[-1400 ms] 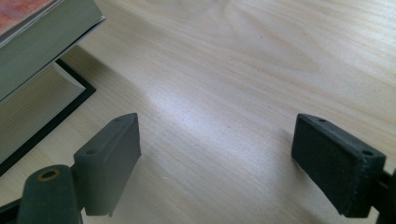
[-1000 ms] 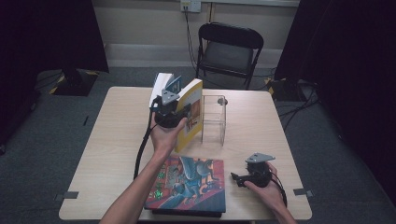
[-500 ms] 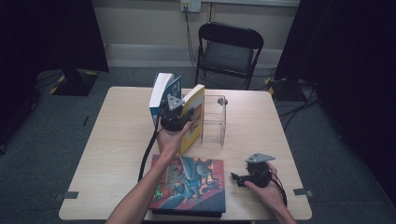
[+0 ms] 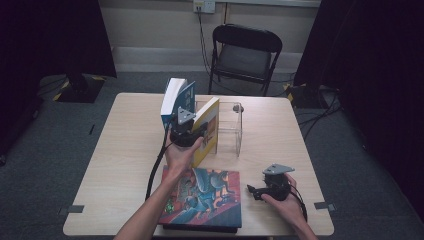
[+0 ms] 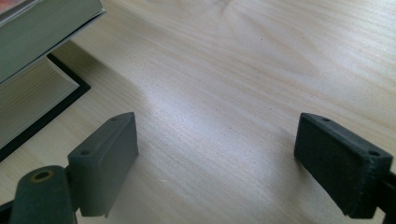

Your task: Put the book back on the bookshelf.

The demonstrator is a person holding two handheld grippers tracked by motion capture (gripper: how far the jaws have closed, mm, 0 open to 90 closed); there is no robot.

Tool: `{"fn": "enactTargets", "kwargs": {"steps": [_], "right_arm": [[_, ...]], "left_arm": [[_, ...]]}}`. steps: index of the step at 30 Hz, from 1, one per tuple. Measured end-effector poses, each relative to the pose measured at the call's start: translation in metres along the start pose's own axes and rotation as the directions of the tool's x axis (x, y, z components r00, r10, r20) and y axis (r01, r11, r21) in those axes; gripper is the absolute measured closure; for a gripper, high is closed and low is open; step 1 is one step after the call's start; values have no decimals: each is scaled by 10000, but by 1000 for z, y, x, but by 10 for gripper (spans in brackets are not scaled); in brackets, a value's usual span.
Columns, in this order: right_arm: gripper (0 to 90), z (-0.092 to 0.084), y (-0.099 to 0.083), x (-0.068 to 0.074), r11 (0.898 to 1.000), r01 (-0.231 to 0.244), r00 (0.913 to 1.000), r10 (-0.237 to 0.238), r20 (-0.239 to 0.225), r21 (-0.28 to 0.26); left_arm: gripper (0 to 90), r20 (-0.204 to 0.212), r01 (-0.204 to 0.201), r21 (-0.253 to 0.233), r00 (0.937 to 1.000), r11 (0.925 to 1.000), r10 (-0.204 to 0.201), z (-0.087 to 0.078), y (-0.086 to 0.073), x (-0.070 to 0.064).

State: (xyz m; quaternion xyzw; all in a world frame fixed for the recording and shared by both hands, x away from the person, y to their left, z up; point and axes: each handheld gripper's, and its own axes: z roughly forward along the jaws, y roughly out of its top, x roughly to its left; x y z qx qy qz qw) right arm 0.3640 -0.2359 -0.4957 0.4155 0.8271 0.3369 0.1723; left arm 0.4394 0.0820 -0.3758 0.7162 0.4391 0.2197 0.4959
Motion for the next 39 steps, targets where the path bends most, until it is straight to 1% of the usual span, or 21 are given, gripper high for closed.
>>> {"fn": "enactTargets", "kwargs": {"steps": [3, 7, 9, 10, 12, 15, 20, 22, 24, 26, 32, 35, 37, 38, 39], "right_arm": [[133, 0, 0, 0, 10000, -2, 10000, 2, 8, 1], [133, 0, 0, 0, 10000, 3, 10000, -3, 9, 4], [133, 0, 0, 0, 10000, 1, 10000, -1, 8, 4], [133, 0, 0, 0, 10000, 1, 10000, -1, 7, 6], [133, 0, 0, 0, 10000, 2, 10000, -2, 8, 6], [133, 0, 0, 0, 10000, 1, 10000, -1, 7, 11], [133, 0, 0, 0, 10000, 1, 10000, -1, 7, 12], [133, 0, 0, 0, 10000, 0, 10000, 0, 8, 14], [133, 0, 0, 0, 10000, 2, 10000, -2, 7, 13], [133, 0, 0, 0, 10000, 2, 10000, -2, 7, 13], [133, 0, 0, 0, 10000, 3, 10000, -3, 6, 13], [133, 0, 0, 0, 10000, 1, 10000, -2, 7, 12], [133, 0, 0, 0, 10000, 4, 10000, -4, 5, 12], [133, 0, 0, 0, 10000, 3, 10000, -3, 4, 12], [133, 0, 0, 0, 10000, 4, 10000, -4, 3, 12]], "left_arm": [[672, 130, 238, 158, 9996, 9996, -240, -6, 1, 1], [647, 301, 123, 455, 9995, 9989, -137, -12, 4, 1], [634, 347, 197, 578, 9992, 9981, -218, -14, 6, 2], [624, 308, 173, 642, 9993, 9978, -193, -16, 8, 2], [625, 190, 248, 731, 9995, 9970, -263, -18, 10, 2], [615, 295, 210, 850, 9993, 9962, -236, -19, 13, 3], [606, 287, 221, 1110, 9993, 9936, -254, -22, 16, 4], [578, 354, 185, 1208, 9991, 9925, -229, -24, 20, 5], [550, 389, 47, 1355, 9992, 9908, -101, -25, 23, 4], [547, 405, 32, 1507, 9991, 9886, -94, -26, 26, 4], [506, 635, 187, 1793, 9975, 9836, -306, -27, 35, 4], [496, 613, 111, 2086, 9978, 9779, -244, -27, 41, 4], [500, 580, 179, 2232, 9978, 9746, -316, -27, 46, 3], [508, 536, 36, 2412, 9984, 9705, -171, -27, 49, 3], [523, 506, -40, 2437, 9987, 9698, -85, -27, 51, 1]]}}
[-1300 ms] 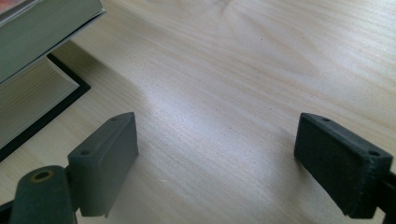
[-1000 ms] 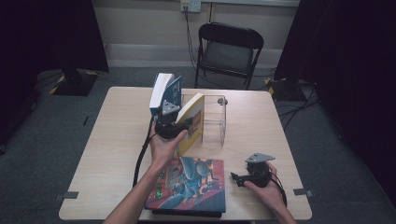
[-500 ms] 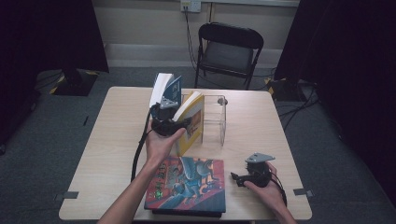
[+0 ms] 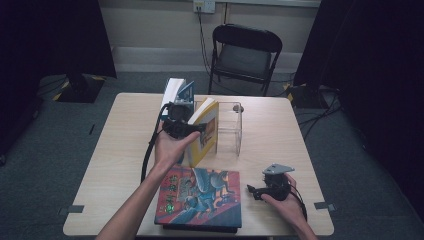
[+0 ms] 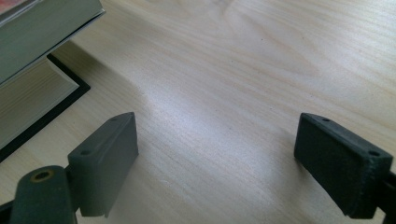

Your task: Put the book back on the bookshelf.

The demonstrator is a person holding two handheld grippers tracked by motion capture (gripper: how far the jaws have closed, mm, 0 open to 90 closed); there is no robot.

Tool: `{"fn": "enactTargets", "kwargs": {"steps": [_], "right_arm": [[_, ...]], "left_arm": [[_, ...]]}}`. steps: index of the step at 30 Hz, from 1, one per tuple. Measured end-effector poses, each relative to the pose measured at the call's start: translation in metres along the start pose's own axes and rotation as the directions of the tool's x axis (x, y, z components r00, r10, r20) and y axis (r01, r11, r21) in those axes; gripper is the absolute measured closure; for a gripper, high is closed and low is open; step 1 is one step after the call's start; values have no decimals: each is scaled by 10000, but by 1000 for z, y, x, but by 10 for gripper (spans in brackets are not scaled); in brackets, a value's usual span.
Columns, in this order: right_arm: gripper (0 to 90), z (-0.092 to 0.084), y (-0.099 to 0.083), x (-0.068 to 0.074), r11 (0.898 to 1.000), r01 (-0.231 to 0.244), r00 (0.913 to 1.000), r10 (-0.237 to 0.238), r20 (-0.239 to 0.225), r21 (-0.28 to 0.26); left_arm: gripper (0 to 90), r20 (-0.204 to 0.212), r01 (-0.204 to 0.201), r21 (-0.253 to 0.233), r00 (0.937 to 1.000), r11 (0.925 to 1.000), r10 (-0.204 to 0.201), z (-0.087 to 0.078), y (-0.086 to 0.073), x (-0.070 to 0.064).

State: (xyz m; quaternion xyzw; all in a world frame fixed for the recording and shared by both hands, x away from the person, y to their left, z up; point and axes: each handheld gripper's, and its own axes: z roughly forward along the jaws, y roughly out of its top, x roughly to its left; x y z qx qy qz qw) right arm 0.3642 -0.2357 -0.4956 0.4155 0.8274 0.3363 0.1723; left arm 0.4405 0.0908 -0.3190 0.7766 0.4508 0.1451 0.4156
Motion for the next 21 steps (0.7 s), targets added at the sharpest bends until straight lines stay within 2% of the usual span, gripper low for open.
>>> {"fn": "enactTargets", "kwargs": {"steps": [2, 4, 9, 12, 15, 16, 18, 21], "right_arm": [[133, 0, 0, 0, 10000, 2, 10000, -2, -1, -1], [133, 0, 0, 0, 10000, 1, 10000, -1, -7, 1], [133, 0, 0, 0, 10000, 3, 10000, -3, -6, -2], [133, 0, 0, 0, 10000, 0, 10000, 0, -8, 1], [133, 0, 0, 0, 10000, -18, 10000, 18, -8, -11], [133, 0, 0, 0, 10000, -17, 10000, 17, -9, -12], [133, 0, 0, 0, 10000, -20, 10000, 20, -13, -11], [133, 0, 0, 0, 10000, -13, 10000, 13, -23, -12]], "left_arm": [[534, -106, -205, 176, 9997, 9996, 207, -2, 3, -1], [545, -35, -161, 400, 9999, 9991, 162, -2, 7, -1], [585, -211, -215, 1030, 9995, 9944, 238, 1, 18, -4], [594, -293, -315, 1357, 9989, 9903, 358, 4, 26, -6], [611, -337, -228, 1665, 9990, 9858, 288, 8, 33, -8], [613, -346, -210, 1850, 9990, 9825, 279, 10, 36, -8], [610, -307, -239, 2453, 9990, 9692, 324, 14, 41, -8], [615, -385, -146, 3062, 9989, 9519, 277, 20, 48, -9]]}}
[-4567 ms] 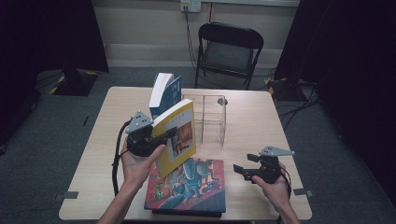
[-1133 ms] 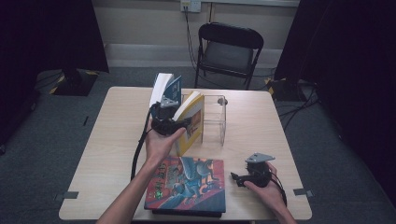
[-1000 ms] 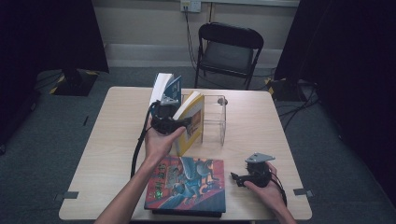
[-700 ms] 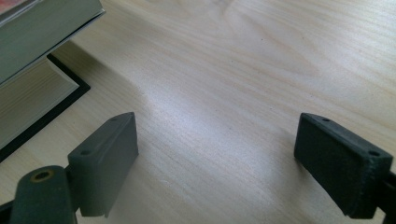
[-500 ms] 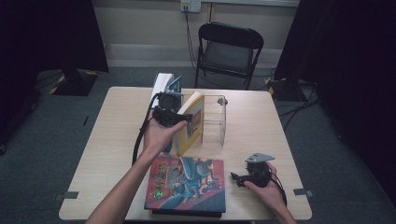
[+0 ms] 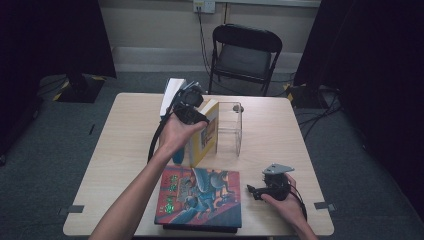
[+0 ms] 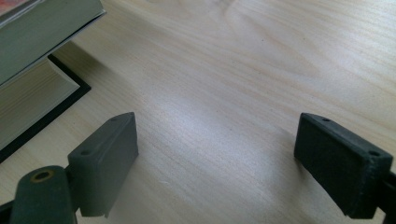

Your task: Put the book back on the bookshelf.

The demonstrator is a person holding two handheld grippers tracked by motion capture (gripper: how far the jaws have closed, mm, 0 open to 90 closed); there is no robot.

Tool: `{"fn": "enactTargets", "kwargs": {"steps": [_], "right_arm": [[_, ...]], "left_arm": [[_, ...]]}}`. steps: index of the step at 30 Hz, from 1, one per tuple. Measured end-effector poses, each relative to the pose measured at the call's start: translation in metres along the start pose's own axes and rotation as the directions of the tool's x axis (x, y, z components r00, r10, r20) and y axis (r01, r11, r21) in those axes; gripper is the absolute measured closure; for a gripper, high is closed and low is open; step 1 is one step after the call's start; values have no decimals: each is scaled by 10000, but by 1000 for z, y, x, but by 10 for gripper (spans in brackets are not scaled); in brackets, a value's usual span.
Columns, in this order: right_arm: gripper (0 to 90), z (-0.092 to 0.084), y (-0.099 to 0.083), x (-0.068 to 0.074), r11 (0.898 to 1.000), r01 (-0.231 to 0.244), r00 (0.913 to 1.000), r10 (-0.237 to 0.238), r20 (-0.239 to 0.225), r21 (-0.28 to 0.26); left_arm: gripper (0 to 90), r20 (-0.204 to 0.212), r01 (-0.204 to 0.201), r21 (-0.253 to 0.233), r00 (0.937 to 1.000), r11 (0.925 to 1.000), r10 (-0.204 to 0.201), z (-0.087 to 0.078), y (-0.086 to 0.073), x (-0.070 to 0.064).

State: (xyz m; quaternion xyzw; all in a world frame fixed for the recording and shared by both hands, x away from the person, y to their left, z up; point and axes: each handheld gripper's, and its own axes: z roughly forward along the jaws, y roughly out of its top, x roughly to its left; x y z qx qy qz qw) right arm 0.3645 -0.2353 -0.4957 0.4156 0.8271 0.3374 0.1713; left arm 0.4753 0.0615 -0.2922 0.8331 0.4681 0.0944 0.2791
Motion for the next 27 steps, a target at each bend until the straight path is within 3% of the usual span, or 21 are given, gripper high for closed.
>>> {"fn": "enactTargets", "kwargs": {"steps": [4, 7, 11, 15, 19, 21, 27], "right_arm": [[133, 0, 0, 0, 10000, 3, 10000, -3, -2, -2], [133, 0, 0, 0, 10000, 6, 10000, -6, -5, 1], [133, 0, 0, 0, 10000, 11, 10000, -11, -10, 6], [133, 0, 0, 0, 10000, 17, 10000, -17, -13, 3], [133, 0, 0, 0, 10000, 16, 10000, -16, -12, -1], [133, 0, 0, 0, 10000, 17, 10000, -17, -13, -2], [133, 0, 0, 0, 10000, 18, 10000, -18, -9, -4]], "left_arm": [[632, -77, 125, 870, 9999, 9961, -119, 5, 8, 0], [637, -42, 273, 1605, 9996, 9867, -270, 10, 11, 2], [666, -135, 572, 1609, 9984, 9853, -558, 14, 11, 5], [674, -97, 461, 1859, 9989, 9815, -451, 18, 12, 6], [746, -617, 403, 1791, 9977, 9830, -297, 18, 14, 5], [754, -738, 531, 1779, 9964, 9826, -405, 18, 15, 8], [755, -682, 688, 1973, 9961, 9779, -563, 22, 26, 12]]}}
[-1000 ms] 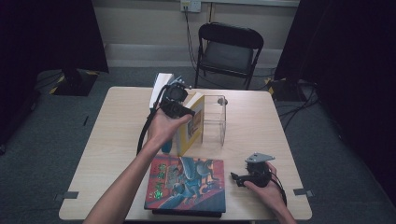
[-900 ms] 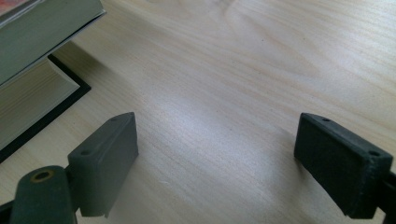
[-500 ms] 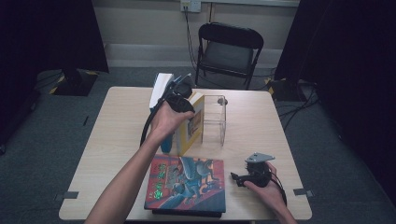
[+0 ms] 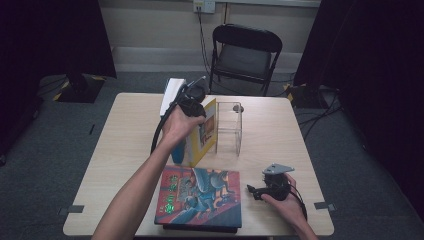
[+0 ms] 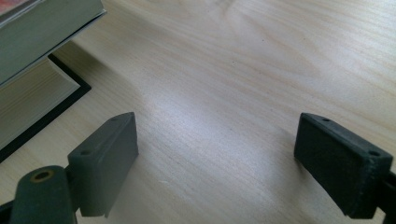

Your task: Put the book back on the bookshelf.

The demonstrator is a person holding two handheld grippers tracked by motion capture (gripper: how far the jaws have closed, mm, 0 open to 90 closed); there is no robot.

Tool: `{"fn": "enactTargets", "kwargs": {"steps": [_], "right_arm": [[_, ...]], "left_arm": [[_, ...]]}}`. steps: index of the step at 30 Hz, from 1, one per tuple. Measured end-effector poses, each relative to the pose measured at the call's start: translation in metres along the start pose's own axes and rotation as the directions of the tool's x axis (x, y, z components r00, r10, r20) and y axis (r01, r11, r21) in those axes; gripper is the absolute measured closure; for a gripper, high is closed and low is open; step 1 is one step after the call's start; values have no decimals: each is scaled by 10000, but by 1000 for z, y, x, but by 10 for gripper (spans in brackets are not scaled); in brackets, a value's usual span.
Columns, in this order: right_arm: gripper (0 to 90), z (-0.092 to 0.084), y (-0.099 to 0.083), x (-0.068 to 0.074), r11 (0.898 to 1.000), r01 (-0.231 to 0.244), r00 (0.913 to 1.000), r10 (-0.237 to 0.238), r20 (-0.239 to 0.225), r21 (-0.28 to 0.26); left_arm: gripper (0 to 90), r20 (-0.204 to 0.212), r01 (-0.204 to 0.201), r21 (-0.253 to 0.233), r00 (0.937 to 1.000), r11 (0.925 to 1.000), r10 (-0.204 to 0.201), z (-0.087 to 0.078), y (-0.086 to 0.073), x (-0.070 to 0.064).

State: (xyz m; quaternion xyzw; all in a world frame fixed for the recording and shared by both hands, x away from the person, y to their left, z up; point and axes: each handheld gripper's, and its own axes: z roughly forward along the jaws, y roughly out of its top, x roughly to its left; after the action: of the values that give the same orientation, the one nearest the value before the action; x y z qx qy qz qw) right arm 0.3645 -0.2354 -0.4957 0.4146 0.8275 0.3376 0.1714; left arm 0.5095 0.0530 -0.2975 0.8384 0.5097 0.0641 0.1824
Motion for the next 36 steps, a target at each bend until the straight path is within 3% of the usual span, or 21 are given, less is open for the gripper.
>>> {"fn": "enactTargets", "kwargs": {"steps": [13, 19, 25, 31, 32, 36], "right_arm": [[133, 0, 0, -1, 10000, 83, 9999, -83, -67, -14], [133, 0, -1, -1, 9999, 115, 9999, -115, -108, -34], [133, 0, -1, -1, 9999, 133, 9998, -133, -129, -36], [132, 0, -1, -1, 9999, 143, 9998, -143, -152, -52], [132, 0, -1, -1, 9999, 143, 9998, -144, -153, -53], [132, 0, -1, -1, 9999, 144, 9998, -145, -153, -56]], "left_arm": [[755, -281, 308, 333, 9992, 9990, -298, 10, 33, 4], [756, -284, 635, 98, 9976, 9979, -632, 13, 43, 9], [755, -328, 786, -10, 9964, 9969, -786, 16, 47, 10], [752, -285, 501, -130, 9983, 9987, -505, 18, 45, 10], [750, -274, 694, -143, 9972, 9975, -698, 18, 44, 10], [722, -156, 509, -190, 9986, 9985, -512, 17, 41, 9]]}}
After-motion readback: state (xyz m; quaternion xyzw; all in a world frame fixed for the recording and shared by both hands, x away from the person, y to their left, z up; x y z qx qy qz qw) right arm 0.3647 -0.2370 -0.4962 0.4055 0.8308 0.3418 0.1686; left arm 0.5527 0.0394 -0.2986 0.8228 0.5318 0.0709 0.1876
